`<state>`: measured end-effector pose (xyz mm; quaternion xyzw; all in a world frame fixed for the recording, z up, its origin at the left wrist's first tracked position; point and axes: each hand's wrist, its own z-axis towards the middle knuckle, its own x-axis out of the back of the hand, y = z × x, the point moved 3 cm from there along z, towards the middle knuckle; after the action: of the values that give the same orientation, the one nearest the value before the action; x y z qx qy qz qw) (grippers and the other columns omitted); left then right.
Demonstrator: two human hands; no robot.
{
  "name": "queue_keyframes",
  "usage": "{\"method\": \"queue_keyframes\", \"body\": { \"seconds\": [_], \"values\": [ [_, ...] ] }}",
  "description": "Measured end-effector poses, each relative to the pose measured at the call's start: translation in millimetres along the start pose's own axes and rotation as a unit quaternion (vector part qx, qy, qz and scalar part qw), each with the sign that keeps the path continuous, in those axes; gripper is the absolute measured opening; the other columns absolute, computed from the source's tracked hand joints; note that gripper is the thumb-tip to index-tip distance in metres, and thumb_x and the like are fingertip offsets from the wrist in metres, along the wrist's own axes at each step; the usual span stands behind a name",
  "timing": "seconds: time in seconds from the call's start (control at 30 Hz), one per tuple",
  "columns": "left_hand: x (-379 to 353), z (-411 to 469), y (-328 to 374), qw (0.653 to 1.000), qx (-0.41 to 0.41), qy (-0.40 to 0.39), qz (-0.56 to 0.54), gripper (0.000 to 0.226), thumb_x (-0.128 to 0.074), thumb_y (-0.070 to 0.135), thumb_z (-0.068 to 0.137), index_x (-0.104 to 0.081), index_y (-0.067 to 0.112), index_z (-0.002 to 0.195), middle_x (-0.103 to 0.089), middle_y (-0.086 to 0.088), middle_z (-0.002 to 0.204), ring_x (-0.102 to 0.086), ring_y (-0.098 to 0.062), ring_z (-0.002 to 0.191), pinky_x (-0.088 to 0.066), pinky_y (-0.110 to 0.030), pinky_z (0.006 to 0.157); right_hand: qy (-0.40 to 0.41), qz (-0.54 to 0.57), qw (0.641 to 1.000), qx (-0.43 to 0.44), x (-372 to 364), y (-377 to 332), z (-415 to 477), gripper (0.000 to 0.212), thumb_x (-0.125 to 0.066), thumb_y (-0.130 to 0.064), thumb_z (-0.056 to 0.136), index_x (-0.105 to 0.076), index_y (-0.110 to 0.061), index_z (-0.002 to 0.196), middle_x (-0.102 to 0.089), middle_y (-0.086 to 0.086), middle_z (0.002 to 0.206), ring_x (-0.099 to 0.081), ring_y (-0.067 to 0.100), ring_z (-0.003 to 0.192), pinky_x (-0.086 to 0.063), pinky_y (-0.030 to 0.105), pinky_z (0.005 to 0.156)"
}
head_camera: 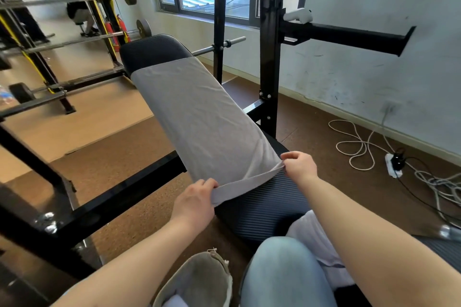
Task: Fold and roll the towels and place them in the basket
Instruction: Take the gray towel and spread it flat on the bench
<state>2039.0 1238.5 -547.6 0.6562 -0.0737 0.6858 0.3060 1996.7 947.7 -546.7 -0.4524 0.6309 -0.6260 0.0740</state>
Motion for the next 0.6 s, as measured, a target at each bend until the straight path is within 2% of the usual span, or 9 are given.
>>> {"method": "queue_keyframes", "body": {
  "seconds": [0.1,0.17,0.23,0.33,0.43,0.53,0.6],
  "values": [
    [15.4,10.3,-13.7,0.993,0.028,0.036,-0.106,0.015,-0.059,0.017,0.097,-0.064,0.030,0.103,-0.063,0.010,0.096,-0.062,-0.010,0.089,-0.054,-0.025,0.068,-0.014,0.037,0.999,0.024,9.1,-18.0,12.8,0.035,-0.051,-0.004,0.079,-0.073,-0.029,0.091,-0.073,0.003,0.105,-0.070,0.026,0.102,-0.061,0.045,0.092],
    [30.1,18.6,-18.5,0.980,0.062,0.047,-0.186,0.017,-0.057,0.012,0.098,-0.067,0.026,0.097,-0.065,0.009,0.091,-0.063,-0.008,0.085,-0.050,-0.019,0.063,-0.019,0.015,0.997,0.066,13.7,-34.8,19.2,0.042,-0.050,-0.001,0.076,-0.073,-0.028,0.099,-0.072,0.001,0.104,-0.069,0.024,0.102,-0.059,0.040,0.092],
    [45.0,28.5,-25.2,0.958,0.110,0.064,-0.259,0.019,-0.055,0.012,0.099,-0.069,0.024,0.094,-0.068,0.005,0.089,-0.068,-0.012,0.080,-0.058,-0.026,0.062,-0.002,-0.038,0.992,0.120,18.2,-54.2,21.9,0.041,-0.053,-0.001,0.081,-0.075,-0.026,0.104,-0.073,-0.003,0.099,-0.067,0.020,0.097,-0.054,0.031,0.087],
    [62.2,46.5,-35.5,0.911,0.166,0.084,-0.367,0.022,-0.054,0.015,0.101,-0.072,0.021,0.091,-0.071,0.000,0.094,-0.073,-0.016,0.081,-0.065,-0.039,0.073,0.024,-0.055,0.984,0.168,20.3,-82.8,27.6,0.030,-0.055,-0.007,0.090,-0.077,-0.025,0.101,-0.073,-0.003,0.097,-0.065,0.015,0.090,-0.051,0.026,0.081],
    [74.9,65.0,-44.6,0.880,0.188,0.101,-0.423,0.023,-0.054,0.012,0.100,-0.073,0.017,0.089,-0.072,-0.005,0.098,-0.072,-0.019,0.091,-0.064,-0.043,0.082,0.014,-0.061,0.981,0.183,13.7,-111.8,35.5,0.032,-0.051,-0.006,0.093,-0.076,-0.026,0.097,-0.072,-0.001,0.094,-0.061,0.010,0.075,-0.043,0.016,0.057],
    [85.5,83.1,-58.3,0.864,0.191,0.122,-0.449,0.025,-0.053,0.013,0.097,-0.074,0.015,0.084,-0.073,-0.003,0.093,-0.073,-0.018,0.088,-0.063,-0.048,0.084,0.007,-0.080,0.978,0.192,4.3,-140.0,47.0,0.038,-0.046,-0.003,0.091,-0.077,-0.026,0.094,-0.072,0.001,0.102,-0.061,0.016,0.083,-0.041,0.019,0.061],
    [93.0,94.2,-68.9,0.859,0.183,0.135,-0.459,0.022,-0.057,0.018,0.095,-0.074,0.017,0.081,-0.073,0.002,0.085,-0.073,-0.014,0.082,-0.063,-0.050,0.084,0.019,-0.078,0.975,0.207,-1.6,-159.0,52.3,0.036,-0.048,-0.005,0.092,-0.078,-0.023,0.101,-0.074,0.002,0.109,-0.064,0.021,0.094,-0.045,0.022,0.070]
  ]
}}
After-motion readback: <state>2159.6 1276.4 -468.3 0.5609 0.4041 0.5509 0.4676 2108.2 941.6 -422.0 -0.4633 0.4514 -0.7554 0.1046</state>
